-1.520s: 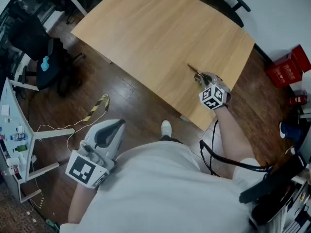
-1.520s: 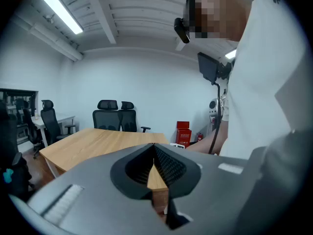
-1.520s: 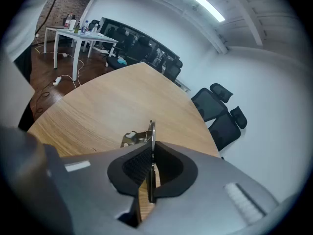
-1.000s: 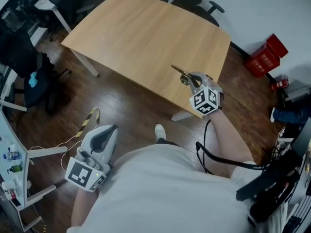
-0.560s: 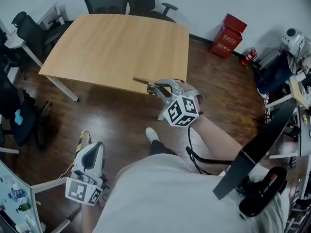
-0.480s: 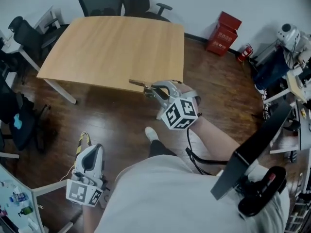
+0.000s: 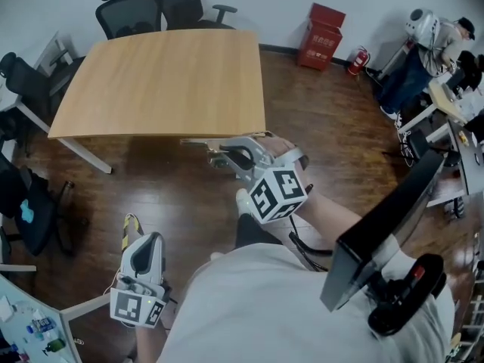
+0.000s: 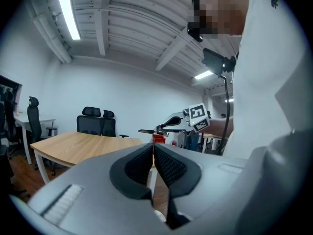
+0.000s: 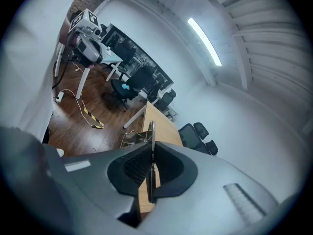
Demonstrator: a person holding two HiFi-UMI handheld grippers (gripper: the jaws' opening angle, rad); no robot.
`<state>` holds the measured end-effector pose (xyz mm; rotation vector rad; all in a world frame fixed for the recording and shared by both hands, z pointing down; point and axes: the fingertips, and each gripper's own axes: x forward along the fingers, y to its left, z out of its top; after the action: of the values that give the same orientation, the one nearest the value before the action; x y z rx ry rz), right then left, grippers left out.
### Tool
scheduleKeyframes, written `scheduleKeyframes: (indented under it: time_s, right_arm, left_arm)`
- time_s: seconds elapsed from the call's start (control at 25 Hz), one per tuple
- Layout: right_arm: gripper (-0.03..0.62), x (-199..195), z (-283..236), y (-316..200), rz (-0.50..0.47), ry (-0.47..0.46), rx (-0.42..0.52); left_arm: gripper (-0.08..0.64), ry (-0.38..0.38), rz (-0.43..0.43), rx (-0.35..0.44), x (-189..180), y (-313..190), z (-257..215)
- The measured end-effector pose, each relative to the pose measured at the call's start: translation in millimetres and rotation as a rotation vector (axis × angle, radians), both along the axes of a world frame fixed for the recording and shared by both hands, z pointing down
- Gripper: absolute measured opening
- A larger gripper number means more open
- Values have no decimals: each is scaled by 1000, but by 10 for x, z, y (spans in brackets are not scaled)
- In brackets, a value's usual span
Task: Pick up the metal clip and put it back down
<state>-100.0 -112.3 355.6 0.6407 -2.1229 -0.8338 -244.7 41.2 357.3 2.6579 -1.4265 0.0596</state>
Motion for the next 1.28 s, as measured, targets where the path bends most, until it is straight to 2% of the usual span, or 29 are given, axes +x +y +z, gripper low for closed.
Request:
scheduleKeyframes:
  time_s: [0.12, 0.4, 0.68, 0.92, 1.28]
  right_arm:
    - [5, 8, -83, 93, -7, -7, 13]
    - [5, 56, -160, 173, -12, -10, 16]
    - [5, 101, -34, -35, -34, -1, 7]
    - [5, 253, 255, -556, -38, -2, -27]
    - [5, 704, 1185, -1915, 2, 48, -63]
  left_arm:
    - [0, -26, 6, 8, 56, 16, 0]
    - [5, 13, -7, 9, 105, 69, -26]
    - [5, 24, -45, -2, 143, 40, 11]
    - [5, 7, -71, -18, 253, -232, 0]
    - [5, -11, -119, -55, 495, -1005, -46]
